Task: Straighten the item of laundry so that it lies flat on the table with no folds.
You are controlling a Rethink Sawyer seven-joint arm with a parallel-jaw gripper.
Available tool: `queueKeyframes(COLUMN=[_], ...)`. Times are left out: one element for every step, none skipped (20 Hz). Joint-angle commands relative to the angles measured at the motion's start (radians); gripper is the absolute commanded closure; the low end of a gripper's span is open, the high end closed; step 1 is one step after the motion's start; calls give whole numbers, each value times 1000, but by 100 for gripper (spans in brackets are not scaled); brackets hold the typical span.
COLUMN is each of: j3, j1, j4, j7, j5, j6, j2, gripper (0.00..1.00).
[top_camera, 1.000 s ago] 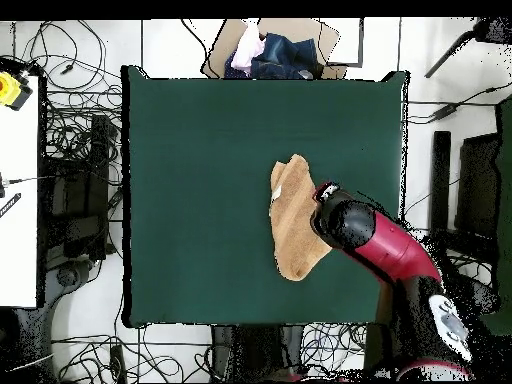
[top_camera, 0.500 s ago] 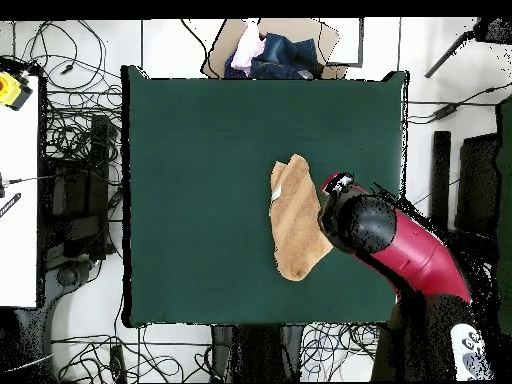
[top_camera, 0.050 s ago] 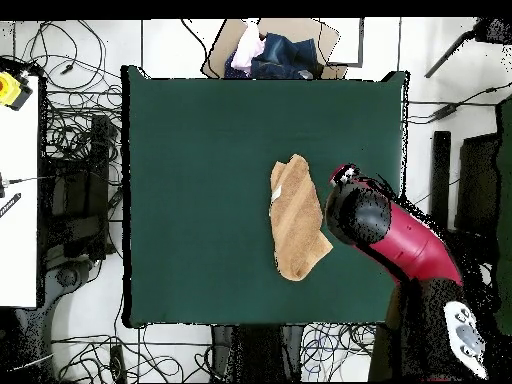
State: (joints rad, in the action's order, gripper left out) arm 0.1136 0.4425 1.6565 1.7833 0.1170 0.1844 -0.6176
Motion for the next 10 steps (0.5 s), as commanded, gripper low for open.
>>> queueKeyframes(j3=[-62,-44,-26,-11,-6,-4,-6,-5,-3,2], j1=[-19,-37,-54,-69,-79,-87,-93,-103,-113,-123], j4=[-80,-124,-168,-214,-245,-271,-278,-281,-265,-261], j7=[154,157,159,164,175,182,195,212,230,246], j5=[40,50,60,69,81,89,99,110,118,127], j6=[54,86,118,147,176,199,210,215,204,202], j2=[136,153,170,189,201,211,212,214,207,206], gripper=[0,0,0,0,0,0,0,0,0,0])
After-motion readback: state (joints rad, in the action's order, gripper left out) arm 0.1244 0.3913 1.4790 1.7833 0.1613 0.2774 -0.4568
